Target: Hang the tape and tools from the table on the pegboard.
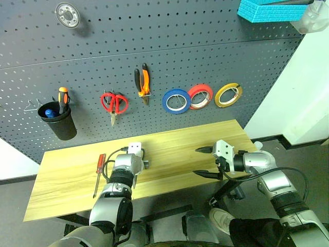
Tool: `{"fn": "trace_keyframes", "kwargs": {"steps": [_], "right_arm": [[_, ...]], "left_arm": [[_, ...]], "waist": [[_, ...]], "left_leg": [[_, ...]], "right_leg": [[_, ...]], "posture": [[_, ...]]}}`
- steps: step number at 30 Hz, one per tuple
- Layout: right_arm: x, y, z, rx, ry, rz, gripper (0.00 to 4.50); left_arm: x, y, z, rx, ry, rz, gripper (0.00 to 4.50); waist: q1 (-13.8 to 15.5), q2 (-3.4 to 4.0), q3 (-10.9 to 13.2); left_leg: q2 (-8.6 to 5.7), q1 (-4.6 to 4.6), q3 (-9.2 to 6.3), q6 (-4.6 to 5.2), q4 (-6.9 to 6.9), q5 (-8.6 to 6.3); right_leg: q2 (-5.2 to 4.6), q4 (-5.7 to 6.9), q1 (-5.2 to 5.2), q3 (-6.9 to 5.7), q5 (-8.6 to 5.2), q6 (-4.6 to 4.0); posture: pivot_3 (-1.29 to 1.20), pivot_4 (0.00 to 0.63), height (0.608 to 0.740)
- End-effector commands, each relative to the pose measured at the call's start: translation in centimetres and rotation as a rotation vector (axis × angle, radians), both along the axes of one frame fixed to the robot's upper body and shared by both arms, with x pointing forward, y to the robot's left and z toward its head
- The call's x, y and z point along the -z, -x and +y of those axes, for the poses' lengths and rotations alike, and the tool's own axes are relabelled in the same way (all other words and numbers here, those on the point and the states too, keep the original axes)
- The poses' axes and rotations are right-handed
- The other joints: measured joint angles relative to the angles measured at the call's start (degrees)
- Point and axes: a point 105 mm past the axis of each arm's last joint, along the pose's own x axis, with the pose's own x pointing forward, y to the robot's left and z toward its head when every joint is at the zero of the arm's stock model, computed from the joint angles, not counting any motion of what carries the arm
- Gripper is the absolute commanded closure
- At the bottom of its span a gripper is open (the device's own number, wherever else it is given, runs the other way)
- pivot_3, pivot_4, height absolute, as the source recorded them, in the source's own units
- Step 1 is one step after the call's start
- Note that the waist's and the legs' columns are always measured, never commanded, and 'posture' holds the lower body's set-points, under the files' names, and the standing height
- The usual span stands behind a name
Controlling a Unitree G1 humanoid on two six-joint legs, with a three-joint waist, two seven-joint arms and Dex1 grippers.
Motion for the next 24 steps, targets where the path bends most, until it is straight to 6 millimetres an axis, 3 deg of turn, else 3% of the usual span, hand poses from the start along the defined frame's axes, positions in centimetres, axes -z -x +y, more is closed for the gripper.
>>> {"fn": "trace_keyframes", "kwargs": {"steps": [1,9,11,18,24], "right_arm": [[-1.3,-0.8,-0.4,0.016,-0.006,-0.059,0.0],[-1.3,-0.9,-0.4,0.019,-0.007,-0.064,0.0],[-1.4,-0.9,-0.3,0.014,-0.011,-0.065,0.0],[-1.6,-1.1,-0.2,0.009,-0.015,-0.073,0.0],[-2.5,-1.7,-0.1,0.022,-0.039,-0.124,0.0]], "left_arm": [[-0.3,-0.3,0.5,-0.016,-0.024,-0.004,0.57],[-0.2,-0.1,0.7,-0.051,-0.007,0.006,3.16],[-0.2,-0.1,0.8,-0.054,-0.007,0.003,3.59],[-0.3,-0.1,1.2,-0.046,-0.009,0.002,3.59],[-4.2,-0.7,2.0,0.009,0.094,-0.233,3.59]], "waist": [[0.0,-0.01,-0.1],[0.0,0.0,-0.2],[0.0,0.0,-0.2],[0.0,0.0,-0.2],[0.0,0.0,-0.2]], "left_leg": [[0.0,0.0,0.0,0.0,0.0,0.0],[0.0,0.02,0.0,0.0,0.01,0.0],[0.0,0.02,0.0,0.0,0.01,0.0],[0.0,0.02,0.0,0.0,0.01,0.0],[0.01,-0.01,-0.01,-0.04,0.0,-0.01]], "right_leg": [[0.0,0.0,0.01,0.0,0.0,0.0],[0.0,0.0,0.02,0.0,0.02,0.04],[0.0,0.0,0.02,0.0,0.02,0.04],[0.0,0.0,0.03,0.0,0.03,0.06],[0.0,0.02,-0.02,0.02,0.04,0.05]], "posture": [[-0.19,0.0,0.739],[-0.19,0.0,0.739],[-0.18,0.0,0.739],[-0.18,0.0,0.739],[-0.17,0.0,0.739]]}}
